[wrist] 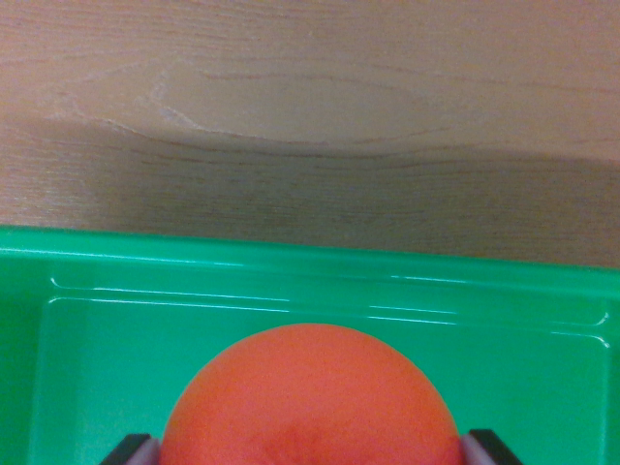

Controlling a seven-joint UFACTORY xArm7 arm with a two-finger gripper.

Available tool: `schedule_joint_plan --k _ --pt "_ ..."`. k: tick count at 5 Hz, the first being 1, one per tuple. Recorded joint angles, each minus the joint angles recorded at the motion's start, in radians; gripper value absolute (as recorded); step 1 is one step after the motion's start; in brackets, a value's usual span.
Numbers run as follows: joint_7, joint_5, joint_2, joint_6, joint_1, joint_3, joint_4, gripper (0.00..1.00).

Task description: Pick fruit

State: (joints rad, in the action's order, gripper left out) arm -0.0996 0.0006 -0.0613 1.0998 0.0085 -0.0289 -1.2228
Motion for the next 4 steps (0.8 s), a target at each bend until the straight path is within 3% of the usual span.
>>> schedule_joint_plan --k 1,2,3,4 --pt "0.0 0.0 0.0 0.0 0.0 0.0 0.0 1.0" --pt "0.0 -0.0007 0.017 0.045 0.0002 0.0 -0.028 1.0" --pt "0.0 -0.0007 0.017 0.045 0.0002 0.0 -0.028 1.0" --pt "0.001 -0.0013 0.032 0.086 0.0004 0.0 -0.054 1.0"
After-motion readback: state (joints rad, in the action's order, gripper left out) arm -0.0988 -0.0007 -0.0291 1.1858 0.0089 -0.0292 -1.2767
